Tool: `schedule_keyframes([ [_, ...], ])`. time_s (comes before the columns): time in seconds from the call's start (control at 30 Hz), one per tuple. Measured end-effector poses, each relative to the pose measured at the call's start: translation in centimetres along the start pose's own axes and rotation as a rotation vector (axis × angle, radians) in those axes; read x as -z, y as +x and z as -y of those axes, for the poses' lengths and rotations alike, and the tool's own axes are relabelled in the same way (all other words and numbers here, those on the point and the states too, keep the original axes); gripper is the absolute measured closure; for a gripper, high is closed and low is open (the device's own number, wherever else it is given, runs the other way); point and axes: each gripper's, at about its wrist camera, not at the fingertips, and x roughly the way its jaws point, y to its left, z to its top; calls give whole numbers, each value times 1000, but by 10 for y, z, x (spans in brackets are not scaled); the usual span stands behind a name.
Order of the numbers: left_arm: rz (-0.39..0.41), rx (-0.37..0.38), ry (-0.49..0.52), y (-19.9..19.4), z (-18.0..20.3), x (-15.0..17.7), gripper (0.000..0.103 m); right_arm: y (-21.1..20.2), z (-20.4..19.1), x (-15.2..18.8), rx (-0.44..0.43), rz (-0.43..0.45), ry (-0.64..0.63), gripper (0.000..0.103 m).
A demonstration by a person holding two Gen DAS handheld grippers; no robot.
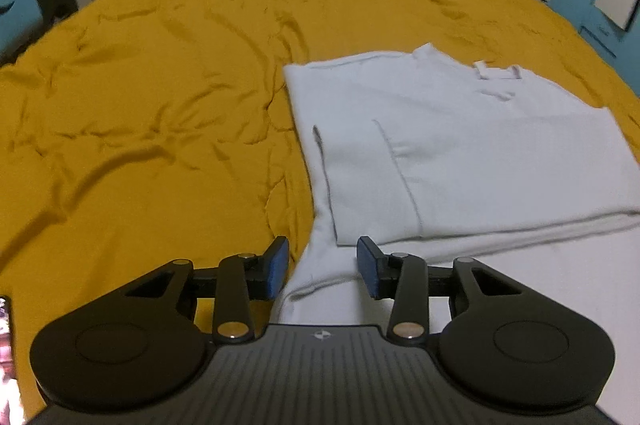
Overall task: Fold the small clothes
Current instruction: 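Move both grippers to the hem and grasp it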
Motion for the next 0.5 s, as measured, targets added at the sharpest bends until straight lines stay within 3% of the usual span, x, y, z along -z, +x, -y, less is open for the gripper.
schedule_keyframes([
  [0.17,19,51,43,-34,-1,1,55,-45,0,-1,-46,37,-54,75],
  [0.23,17,82,49,-47,-3,4,55,-63,0,1,-68,53,-75,62],
  [0.5,-32,124,137,-87,-9,34,48,-125,3,34,-99,91,-172,50],
])
